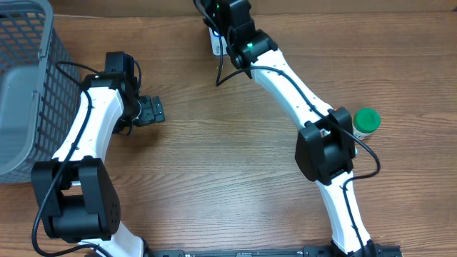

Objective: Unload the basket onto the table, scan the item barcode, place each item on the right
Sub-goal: 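Release the left gripper and lift the treat bag toward the scanner, then lower the treat bag beside the red stick and release it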

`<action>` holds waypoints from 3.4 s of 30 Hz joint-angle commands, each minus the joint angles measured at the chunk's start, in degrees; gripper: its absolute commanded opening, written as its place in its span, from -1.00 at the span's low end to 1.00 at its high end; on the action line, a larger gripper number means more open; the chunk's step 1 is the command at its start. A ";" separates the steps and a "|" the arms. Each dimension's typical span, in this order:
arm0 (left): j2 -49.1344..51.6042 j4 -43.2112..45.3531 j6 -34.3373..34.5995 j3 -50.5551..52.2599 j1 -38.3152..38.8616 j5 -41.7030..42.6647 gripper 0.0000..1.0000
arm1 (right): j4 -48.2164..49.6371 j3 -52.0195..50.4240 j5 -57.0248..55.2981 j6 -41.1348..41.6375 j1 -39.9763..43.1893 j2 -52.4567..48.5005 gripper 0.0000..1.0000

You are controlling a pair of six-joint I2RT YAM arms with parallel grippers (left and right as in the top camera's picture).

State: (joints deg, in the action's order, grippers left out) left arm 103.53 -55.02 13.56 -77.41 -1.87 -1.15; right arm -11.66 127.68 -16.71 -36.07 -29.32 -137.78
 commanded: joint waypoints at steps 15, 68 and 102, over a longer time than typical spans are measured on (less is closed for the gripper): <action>0.28 0.02 -0.24 -0.70 0.13 -0.37 0.99 | -2.43 0.15 -1.90 -1.84 0.04 -2.54 -0.92; 0.28 0.02 -0.24 -0.70 0.13 -0.37 1.00 | -70.71 -29.55 19.12 25.44 16.83 23.26 1.00; 0.28 0.02 -0.24 -0.70 0.13 -0.37 0.99 | -53.94 -29.53 19.17 25.57 17.07 23.26 1.00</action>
State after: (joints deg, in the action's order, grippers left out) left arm 103.53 -55.05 13.56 -77.41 -1.87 -1.15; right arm -65.93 98.04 2.57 -10.70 -12.43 -114.98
